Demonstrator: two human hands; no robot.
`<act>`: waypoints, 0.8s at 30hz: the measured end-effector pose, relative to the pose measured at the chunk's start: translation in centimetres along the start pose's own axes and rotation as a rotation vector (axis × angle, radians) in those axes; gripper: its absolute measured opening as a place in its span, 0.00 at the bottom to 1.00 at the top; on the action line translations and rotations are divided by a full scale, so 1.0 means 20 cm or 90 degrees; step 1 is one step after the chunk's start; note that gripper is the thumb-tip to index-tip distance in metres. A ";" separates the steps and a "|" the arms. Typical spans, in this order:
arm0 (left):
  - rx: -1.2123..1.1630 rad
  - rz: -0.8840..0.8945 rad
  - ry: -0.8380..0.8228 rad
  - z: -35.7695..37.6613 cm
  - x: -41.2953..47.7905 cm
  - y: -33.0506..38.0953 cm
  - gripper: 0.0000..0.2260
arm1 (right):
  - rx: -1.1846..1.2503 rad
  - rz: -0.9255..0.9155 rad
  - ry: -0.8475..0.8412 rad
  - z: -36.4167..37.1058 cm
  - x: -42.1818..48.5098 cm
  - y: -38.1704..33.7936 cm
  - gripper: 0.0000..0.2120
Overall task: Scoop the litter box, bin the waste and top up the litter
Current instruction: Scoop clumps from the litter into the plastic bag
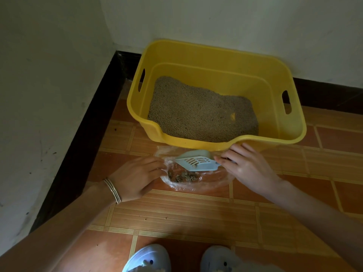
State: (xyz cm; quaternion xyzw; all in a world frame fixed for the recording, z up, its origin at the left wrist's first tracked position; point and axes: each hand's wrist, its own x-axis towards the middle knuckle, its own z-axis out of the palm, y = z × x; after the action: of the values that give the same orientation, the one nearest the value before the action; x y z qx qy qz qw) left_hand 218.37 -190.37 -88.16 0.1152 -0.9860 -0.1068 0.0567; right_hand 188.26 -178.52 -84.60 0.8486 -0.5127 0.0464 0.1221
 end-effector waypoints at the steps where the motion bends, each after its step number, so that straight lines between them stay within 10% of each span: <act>1: 0.003 0.002 -0.001 0.00 0.00 0.00 0.19 | -0.004 0.002 -0.003 -0.01 0.00 0.00 0.15; 13: 0.004 0.006 -0.022 -0.05 0.08 0.02 0.20 | -0.058 -0.038 -0.018 -0.06 -0.09 0.06 0.11; 24: -0.001 0.012 0.000 -0.08 0.08 0.02 0.18 | 0.243 0.212 -0.013 -0.11 -0.05 0.05 0.16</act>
State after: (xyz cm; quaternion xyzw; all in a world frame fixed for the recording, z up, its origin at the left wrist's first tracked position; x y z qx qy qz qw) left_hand 216.93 -190.74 -86.42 0.1061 -0.9869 -0.1068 0.0577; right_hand 186.94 -177.54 -82.55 0.7607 -0.6284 0.1532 -0.0547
